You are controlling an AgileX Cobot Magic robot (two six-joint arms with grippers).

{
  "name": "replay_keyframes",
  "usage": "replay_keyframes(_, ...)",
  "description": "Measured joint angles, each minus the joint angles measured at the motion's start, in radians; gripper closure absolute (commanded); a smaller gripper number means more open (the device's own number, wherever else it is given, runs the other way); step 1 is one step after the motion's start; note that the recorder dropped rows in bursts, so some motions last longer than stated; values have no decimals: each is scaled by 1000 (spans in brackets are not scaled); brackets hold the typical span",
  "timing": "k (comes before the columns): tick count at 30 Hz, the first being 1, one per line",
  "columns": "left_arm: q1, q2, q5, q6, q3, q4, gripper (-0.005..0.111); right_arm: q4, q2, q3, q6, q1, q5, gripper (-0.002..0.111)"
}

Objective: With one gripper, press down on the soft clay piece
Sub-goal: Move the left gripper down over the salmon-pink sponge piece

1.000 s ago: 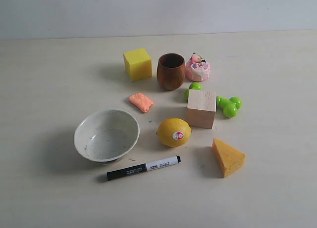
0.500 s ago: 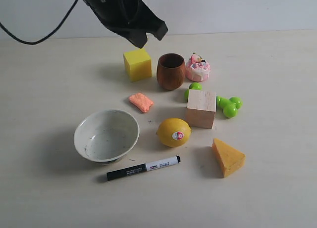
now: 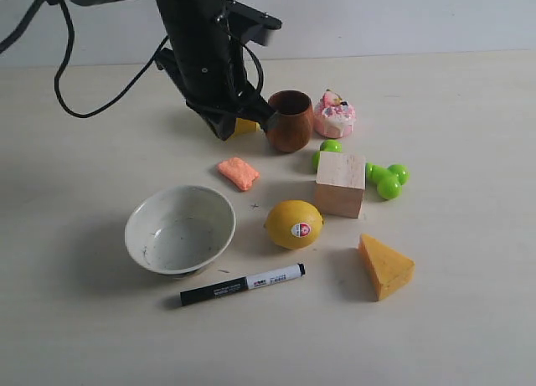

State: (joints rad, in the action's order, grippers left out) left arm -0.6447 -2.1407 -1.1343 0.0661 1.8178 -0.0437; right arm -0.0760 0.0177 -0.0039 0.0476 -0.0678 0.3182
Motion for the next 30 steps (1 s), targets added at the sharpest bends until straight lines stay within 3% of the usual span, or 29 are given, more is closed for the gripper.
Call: replay_keyframes(30, 0, -116, 85, 60, 28, -4, 107, 0, 0, 0, 0, 0, 0, 108)
